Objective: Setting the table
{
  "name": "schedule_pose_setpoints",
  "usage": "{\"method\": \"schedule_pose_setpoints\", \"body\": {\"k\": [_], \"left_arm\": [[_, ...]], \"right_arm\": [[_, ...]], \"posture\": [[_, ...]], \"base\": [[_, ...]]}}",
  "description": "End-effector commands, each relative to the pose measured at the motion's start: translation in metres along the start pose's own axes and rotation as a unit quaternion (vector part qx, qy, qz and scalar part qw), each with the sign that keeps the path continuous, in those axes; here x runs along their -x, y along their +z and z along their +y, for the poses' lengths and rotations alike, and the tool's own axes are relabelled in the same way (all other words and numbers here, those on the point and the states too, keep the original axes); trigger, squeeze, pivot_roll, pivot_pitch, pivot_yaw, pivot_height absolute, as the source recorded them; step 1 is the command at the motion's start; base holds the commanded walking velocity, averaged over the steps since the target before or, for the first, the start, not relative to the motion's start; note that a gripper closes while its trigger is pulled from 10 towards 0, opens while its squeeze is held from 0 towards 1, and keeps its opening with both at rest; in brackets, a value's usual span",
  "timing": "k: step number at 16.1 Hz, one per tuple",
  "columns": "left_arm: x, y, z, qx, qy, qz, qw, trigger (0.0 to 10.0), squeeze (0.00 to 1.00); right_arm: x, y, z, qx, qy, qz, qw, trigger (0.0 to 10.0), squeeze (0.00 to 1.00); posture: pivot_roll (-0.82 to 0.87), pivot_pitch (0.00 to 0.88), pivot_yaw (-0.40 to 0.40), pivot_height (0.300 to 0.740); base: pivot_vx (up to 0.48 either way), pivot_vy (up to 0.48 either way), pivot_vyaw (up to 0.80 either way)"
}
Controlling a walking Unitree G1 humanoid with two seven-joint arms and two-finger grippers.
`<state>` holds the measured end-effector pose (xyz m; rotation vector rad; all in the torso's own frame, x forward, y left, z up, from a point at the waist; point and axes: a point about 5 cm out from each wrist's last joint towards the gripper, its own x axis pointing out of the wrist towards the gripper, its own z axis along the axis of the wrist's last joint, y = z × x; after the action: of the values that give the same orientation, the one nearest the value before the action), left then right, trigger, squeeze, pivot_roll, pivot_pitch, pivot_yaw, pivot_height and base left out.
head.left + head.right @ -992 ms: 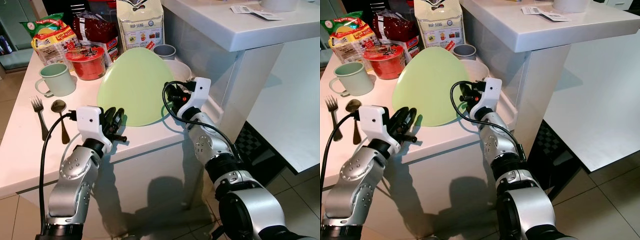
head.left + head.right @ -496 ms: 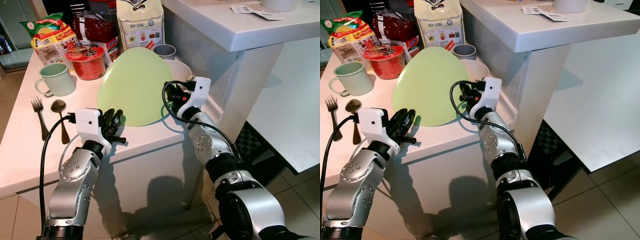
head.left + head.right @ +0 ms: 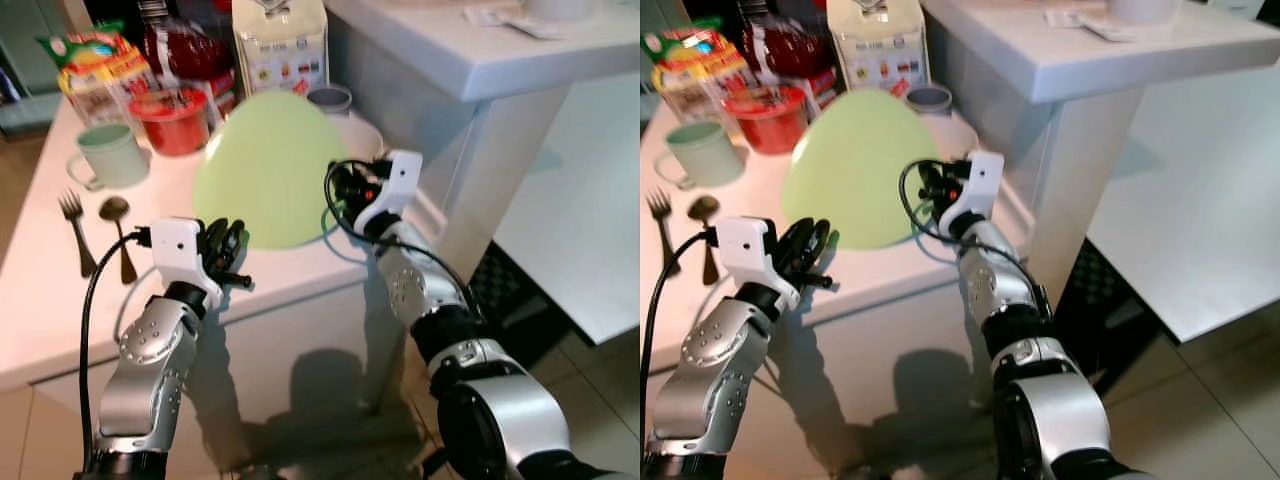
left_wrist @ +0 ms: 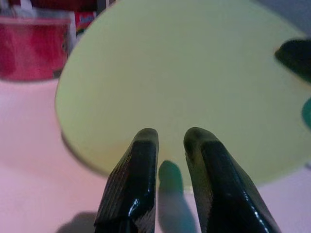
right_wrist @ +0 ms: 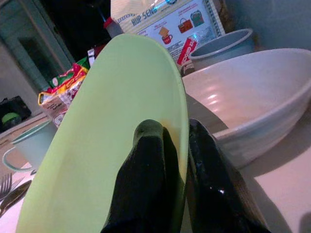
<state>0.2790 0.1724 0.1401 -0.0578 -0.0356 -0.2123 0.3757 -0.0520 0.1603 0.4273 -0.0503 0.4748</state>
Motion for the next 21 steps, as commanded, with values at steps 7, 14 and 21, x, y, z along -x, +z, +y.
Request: {"method": "schedule_pose_setpoints", "body": {"k": [7, 14, 21], "left_arm": [[0.0016, -0.0033, 0.0044, -0.011, 0.017, 0.006, 1.0, 10.0, 0.0], [0.0005, -0.0021, 0.0006, -0.015, 0.003, 0.002, 1.0, 10.0, 0.0], [-0.0005, 0.0005, -0.0041, -0.01, -0.009, -0.006, 1.0, 10.0, 0.0]], "right_arm": [[0.0101, -0.0274, -0.0056, 0.014, -0.009, 0.068, 0.998, 0.0, 0.0], [0.0113, -0.0286, -0.0061, 0.013, -0.009, 0.071, 0.997, 0.0, 0.0], [0.0112, -0.0281, -0.0078, 0.015, -0.011, 0.074, 0.997, 0.0, 0.0]], "posture": [[0.11, 0.0, 0.02, 0.74], [0.1, 0.0, 0.02, 0.74], [0.1, 0.0, 0.016, 0.74]], "base": [[-0.307, 0.0, 0.0], [0.0, -0.111, 0.0], [0.0, -0.474, 0.0]]}}
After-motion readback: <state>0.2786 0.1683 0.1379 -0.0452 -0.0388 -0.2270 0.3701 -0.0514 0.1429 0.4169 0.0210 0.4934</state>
